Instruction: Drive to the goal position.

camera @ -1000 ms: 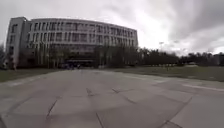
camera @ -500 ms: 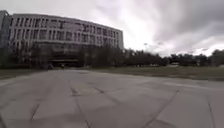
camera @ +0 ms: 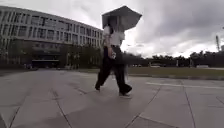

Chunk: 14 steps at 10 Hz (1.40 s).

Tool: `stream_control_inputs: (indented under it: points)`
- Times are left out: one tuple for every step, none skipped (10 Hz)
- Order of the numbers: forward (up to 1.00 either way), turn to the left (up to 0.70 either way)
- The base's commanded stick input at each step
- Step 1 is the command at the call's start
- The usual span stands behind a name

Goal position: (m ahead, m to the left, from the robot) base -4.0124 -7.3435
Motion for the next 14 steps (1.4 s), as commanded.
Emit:
stream_control_inputs:
  points:
    - [0.00, 0.00]
    - [0.00, 0.00]
    - [0.00, 0.00]
    - [0.00, -0.03]
    - [0.00, -0.02]
    - [0.00, 0.00]
    - [0.00, 0.00]
    - [0.00, 0.00]
    - [0.00, 0.00]
    - [0.00, 0.00]
    - [0.00, 0.00]
    - [0.00, -0.13]
    - [0.00, -0.57]
    - [0.00, -0.70]
